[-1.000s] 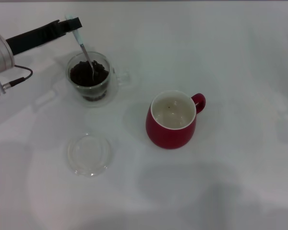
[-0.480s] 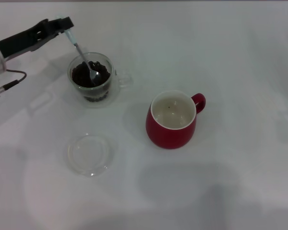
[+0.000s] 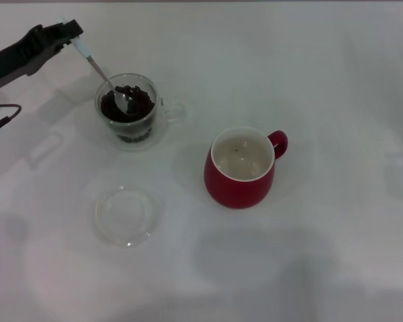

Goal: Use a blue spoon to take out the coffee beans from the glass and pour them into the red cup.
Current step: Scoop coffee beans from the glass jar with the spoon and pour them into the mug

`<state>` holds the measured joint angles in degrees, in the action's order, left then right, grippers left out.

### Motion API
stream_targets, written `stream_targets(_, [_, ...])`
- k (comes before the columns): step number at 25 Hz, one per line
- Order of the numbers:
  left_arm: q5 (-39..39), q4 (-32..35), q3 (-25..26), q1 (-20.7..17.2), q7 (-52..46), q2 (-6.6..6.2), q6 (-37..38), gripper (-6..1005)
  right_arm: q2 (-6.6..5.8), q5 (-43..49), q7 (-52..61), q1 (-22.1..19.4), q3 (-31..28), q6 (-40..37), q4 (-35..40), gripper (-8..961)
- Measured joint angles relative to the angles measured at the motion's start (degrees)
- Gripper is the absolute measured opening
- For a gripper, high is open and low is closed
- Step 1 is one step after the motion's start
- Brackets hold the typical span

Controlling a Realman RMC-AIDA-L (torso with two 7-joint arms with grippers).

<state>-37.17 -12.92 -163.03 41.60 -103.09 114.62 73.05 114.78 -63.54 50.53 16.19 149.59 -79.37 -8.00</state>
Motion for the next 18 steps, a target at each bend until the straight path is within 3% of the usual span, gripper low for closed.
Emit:
stream_targets(12, [-5.80,-0.10,0.00,-3.10,0.17,-0.01,5.68,133,0.00,0.00,0.00,-0.01,0.00,-0.80,0.00,871])
stream_targets(18, [-5.11,0.04,0.00,-1.16,0.20,0.01,12.07,133,0.00,0.10,0.00,0.13,0.00,-1.06,0.52,871])
